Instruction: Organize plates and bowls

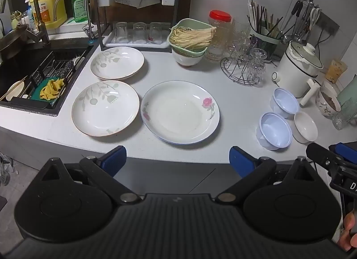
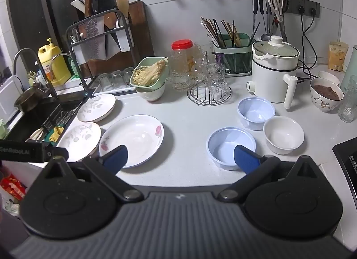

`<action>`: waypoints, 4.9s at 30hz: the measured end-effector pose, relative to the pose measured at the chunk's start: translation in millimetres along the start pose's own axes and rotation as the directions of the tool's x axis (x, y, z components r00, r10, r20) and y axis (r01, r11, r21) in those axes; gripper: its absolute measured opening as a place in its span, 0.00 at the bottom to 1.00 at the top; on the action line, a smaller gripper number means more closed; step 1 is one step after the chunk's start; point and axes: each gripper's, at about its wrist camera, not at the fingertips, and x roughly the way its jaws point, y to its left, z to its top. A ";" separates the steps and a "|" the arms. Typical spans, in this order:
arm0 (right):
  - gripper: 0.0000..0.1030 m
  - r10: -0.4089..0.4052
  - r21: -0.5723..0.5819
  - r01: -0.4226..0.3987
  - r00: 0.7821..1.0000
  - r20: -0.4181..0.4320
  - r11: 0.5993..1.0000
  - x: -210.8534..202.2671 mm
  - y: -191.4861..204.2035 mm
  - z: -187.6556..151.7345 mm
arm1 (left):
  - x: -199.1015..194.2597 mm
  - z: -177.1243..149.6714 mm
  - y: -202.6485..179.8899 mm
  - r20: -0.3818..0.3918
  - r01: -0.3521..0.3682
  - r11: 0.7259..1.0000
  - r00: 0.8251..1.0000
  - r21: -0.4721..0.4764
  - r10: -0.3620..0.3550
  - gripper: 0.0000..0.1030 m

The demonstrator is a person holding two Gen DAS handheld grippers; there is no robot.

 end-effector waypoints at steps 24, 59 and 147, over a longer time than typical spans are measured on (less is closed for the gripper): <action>1.00 -0.022 0.022 0.022 1.000 0.010 1.000 -28.9 4.3 -28.4 | -22.7 -32.7 -1.9 0.024 0.017 0.999 1.000 0.045 -0.018 0.97; 1.00 -0.031 0.029 0.030 0.999 0.042 0.999 -49.2 16.4 -42.9 | -44.4 -57.7 8.3 0.041 0.012 0.998 0.999 0.060 -0.015 0.97; 1.00 -0.011 0.130 0.013 1.000 -0.020 0.991 63.9 118.5 -1.2 | 72.7 71.6 120.6 -0.063 0.097 0.989 0.994 0.116 -0.090 0.97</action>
